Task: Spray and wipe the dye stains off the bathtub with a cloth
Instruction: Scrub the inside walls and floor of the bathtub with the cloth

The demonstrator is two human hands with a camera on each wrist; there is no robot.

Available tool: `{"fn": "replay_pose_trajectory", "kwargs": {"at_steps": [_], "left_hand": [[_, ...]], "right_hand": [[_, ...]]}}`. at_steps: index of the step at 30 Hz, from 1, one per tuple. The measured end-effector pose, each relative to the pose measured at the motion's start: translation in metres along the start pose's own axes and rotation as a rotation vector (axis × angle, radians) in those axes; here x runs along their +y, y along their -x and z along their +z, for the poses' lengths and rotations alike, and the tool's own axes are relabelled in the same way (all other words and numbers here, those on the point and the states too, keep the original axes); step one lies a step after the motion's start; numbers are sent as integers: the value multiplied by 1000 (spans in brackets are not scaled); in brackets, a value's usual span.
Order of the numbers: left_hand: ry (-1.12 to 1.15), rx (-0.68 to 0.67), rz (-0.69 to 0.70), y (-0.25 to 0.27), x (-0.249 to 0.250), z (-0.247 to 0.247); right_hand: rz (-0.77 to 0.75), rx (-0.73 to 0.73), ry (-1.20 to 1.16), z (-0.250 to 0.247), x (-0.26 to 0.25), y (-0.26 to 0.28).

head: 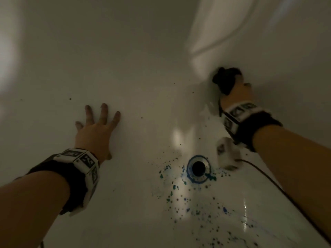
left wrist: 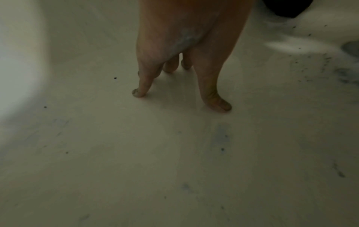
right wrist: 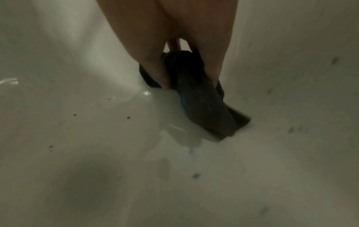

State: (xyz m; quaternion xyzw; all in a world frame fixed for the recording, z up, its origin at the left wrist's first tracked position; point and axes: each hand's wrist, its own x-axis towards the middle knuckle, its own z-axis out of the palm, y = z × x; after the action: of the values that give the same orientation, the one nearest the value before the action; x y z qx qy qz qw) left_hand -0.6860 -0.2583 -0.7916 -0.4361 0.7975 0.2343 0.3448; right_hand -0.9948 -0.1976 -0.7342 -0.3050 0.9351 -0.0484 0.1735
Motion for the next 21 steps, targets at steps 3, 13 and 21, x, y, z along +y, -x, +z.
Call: {"fn": "replay_pose_trajectory", "kwargs": {"at_steps": [3, 13, 21], "left_hand": [[9, 8, -1, 0, 1, -1], [-12, 1, -4, -1, -1, -1], [-8, 21, 7, -2, 2, -2]], "right_hand": [[-13, -99, 19, 34, -36, 10], [-909, -795, 690, 71, 18, 133], [-471, 139, -97, 33, -16, 56]]}}
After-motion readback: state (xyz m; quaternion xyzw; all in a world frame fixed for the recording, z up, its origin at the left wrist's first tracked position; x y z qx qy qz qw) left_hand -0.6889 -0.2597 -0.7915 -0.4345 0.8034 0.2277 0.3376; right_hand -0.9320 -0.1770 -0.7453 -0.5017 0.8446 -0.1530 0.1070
